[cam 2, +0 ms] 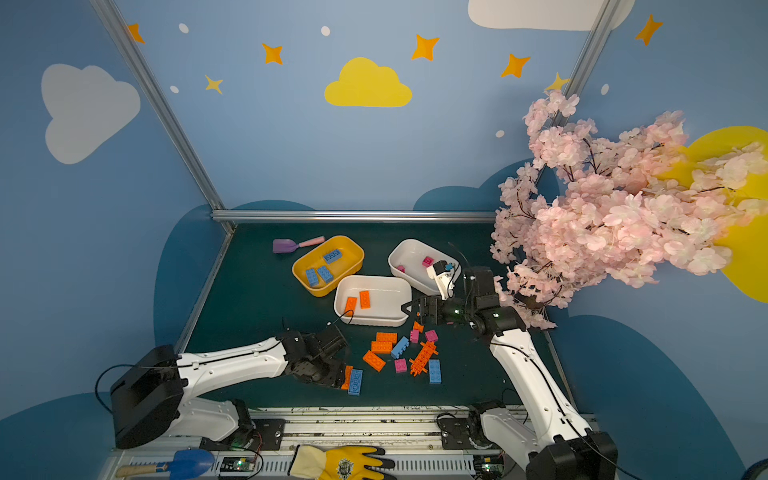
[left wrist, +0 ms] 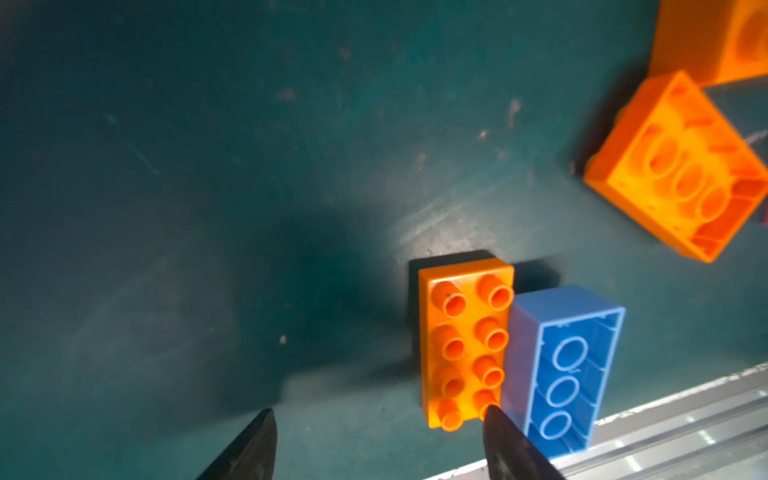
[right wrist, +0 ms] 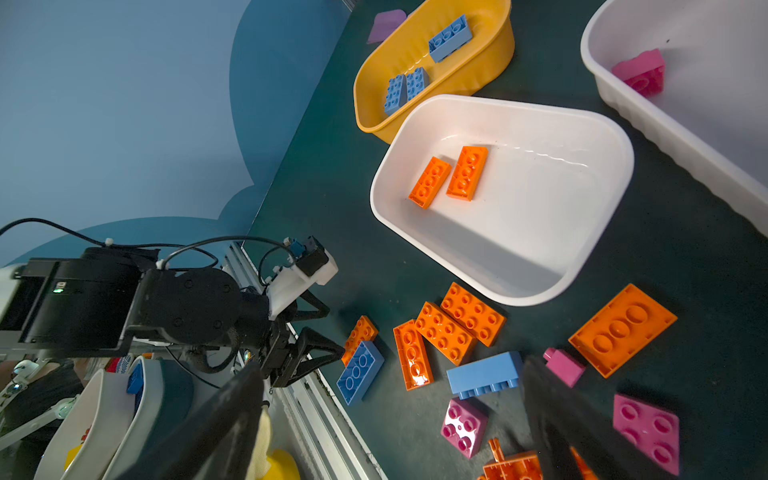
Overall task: Sort the legos into containers by color
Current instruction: 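Move the left gripper back down to an orange brick in the pile, then grasp the orange brick with the left gripper and lift it, then carry the orange brick into the nearer white bin and release it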
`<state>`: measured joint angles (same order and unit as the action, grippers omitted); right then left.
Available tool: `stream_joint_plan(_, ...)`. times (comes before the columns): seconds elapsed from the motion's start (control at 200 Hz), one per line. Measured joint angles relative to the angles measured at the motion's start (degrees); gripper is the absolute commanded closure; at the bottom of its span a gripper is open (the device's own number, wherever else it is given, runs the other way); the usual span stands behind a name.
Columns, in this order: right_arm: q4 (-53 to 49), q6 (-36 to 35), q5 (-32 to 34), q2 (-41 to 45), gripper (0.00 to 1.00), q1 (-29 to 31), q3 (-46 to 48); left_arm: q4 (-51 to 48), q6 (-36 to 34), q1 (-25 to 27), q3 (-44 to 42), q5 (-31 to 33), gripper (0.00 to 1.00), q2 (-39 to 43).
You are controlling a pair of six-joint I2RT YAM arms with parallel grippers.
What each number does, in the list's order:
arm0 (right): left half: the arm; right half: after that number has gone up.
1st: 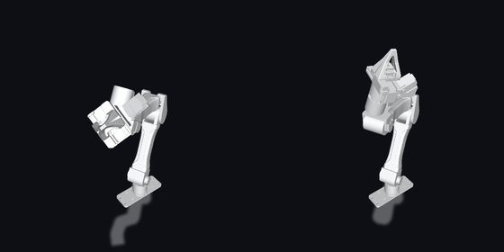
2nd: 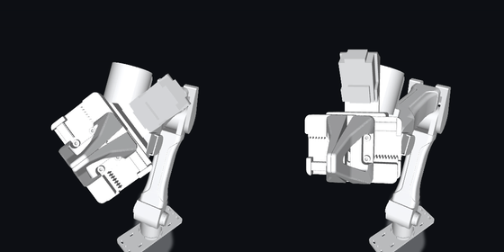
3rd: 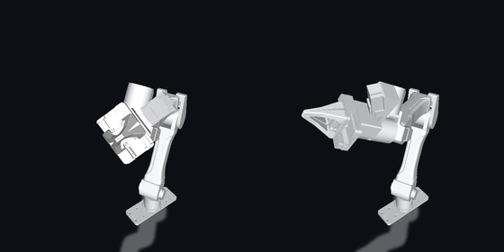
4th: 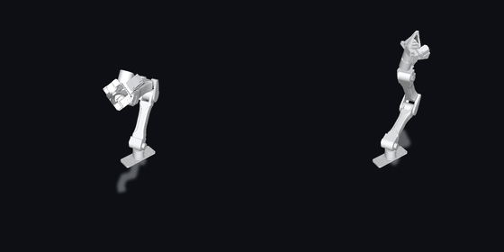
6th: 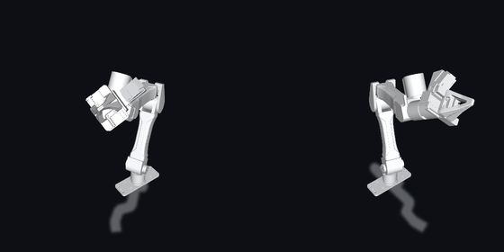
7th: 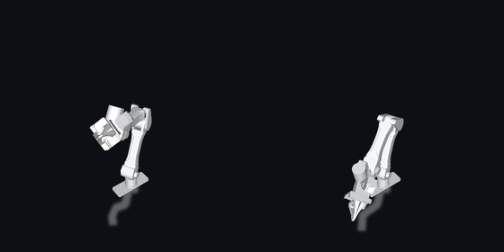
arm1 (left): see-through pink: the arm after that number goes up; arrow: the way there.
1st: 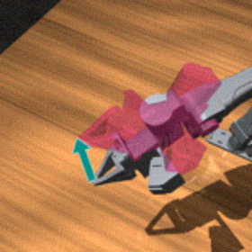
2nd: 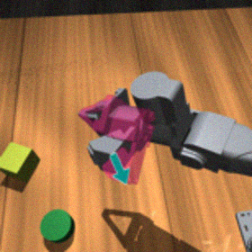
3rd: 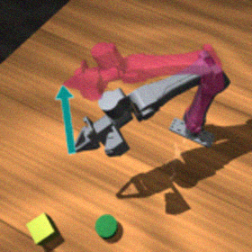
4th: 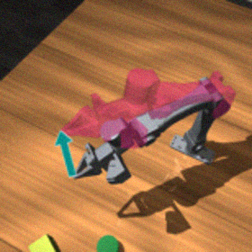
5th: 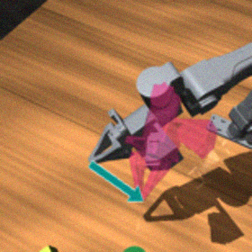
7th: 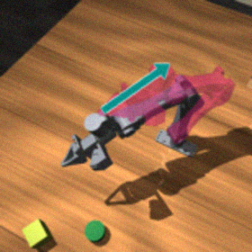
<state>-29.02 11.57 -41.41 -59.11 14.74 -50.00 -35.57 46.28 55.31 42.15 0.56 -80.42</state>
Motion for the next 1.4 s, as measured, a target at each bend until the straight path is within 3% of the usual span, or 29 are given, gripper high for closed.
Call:
stream_joint_plan(0.445, 0.04, 0.2, 0.04, -0.04, 0.05, 0.11, 0.13, 3.06, 0.46, 2.97, 3.41, -2.14, 0.24, -6.14)
stream_joint_plan(0.666, 0.02, 0.2, 0.04, -0.11, 0.05, 0.11, 0.13, 2.21, 0.66, 3.26, 6.4, -0.94, 0.46, -9.64)
stream_joint_plan(0.806, 0.02, 0.2, 0.02, -0.11, 0.05, 0.11, 0.13, 0.07, 0.74, 4.11, 8.33, 0.83, 0.52, -11.56)
stream_joint_plan(0.996, 0.04, 0.17, 0.04, -0.11, 0.05, 0.11, 0.13, -4.61, 1.05, 6.21, 11.67, 4.7, 0.77, -14.62)
stream_joint_plan(1.201, 0.07, 0.2, 0.02, -0.28, 0.05, 0.11, 0.13, -10.38, 0.15, 6.08, 13.9, 7.13, 0.78, -14.03)
stream_joint_plan(1.402, 0.24, 0.2, 0.02, -1.07, 0.05, 0.11, 0.13, -14.1, -5.53, 0.28, 23.26, 8.09, 0.77, -11.28)
